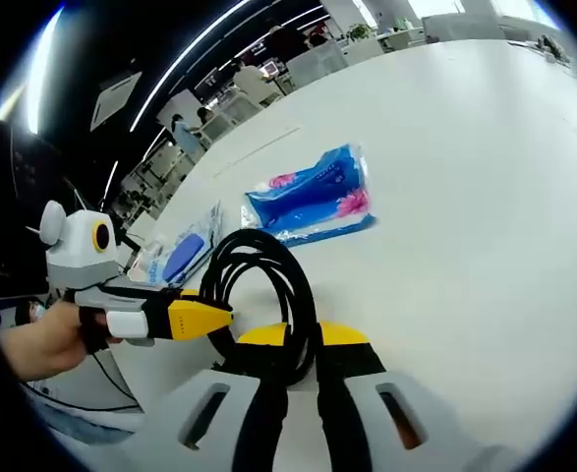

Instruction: Arrange the tabletop items into an orderly group along one side of the table until the central work area is clear of visible clutter.

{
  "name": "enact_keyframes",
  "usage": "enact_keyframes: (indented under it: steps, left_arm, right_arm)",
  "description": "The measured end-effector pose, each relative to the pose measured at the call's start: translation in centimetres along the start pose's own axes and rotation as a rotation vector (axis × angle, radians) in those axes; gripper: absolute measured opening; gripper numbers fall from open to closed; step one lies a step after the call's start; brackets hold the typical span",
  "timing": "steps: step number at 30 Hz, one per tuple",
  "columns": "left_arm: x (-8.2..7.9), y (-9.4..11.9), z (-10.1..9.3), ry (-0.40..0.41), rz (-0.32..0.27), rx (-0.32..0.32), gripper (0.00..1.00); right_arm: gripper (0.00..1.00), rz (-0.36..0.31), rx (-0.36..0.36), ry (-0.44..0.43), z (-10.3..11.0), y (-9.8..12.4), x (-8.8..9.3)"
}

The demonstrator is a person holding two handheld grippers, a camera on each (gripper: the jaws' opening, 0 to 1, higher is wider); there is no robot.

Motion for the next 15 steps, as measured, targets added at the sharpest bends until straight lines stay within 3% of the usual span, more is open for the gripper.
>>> enact_keyframes:
  steps: [3,4,5,7,15]
  left_arm:
    - [-0.12,-0.25,0.30,0.005,0.005,-0.011,0.10]
    - [-0.07,-0.35,0.45,-0.005,0.013,-0.031,0.10]
    - [-0.06,-0.44,0.49,-0.014,0.014,-0.033,0.11]
    - [0.07,-0.56,0.67,-0.022,0.021,-0.048,0.11]
    - [-0.08,-0.64,0.57,-0.059,0.004,-0.046,0.10]
  right_arm:
    - [0.07,0.000,0.008,0.006,-0.24,-0.24,0.23]
    - [0.07,-0.044,-0.007,0.016,-0.21,-0.59,-0.04]
    - [0.07,-0.018,0.002,0.004,-0.20,-0.33,0.24]
    - [0.07,-0.034,0.000,0.008,-0.21,-0.36,0.25]
    - [0.06,-0.084,-0.016,-0.012,-0.70,-0.23,0.62]
Point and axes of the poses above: the point that each gripper's makers call its tool centre point, and the gripper's own axes: y roughly backward along the fingers, z roughly to its left, x roughly out of its underside, the point moved 9 cm from there along y, roughly backward along the fingers, and after that the axes turned 6 degrees about -z, right-handed, at the moved point
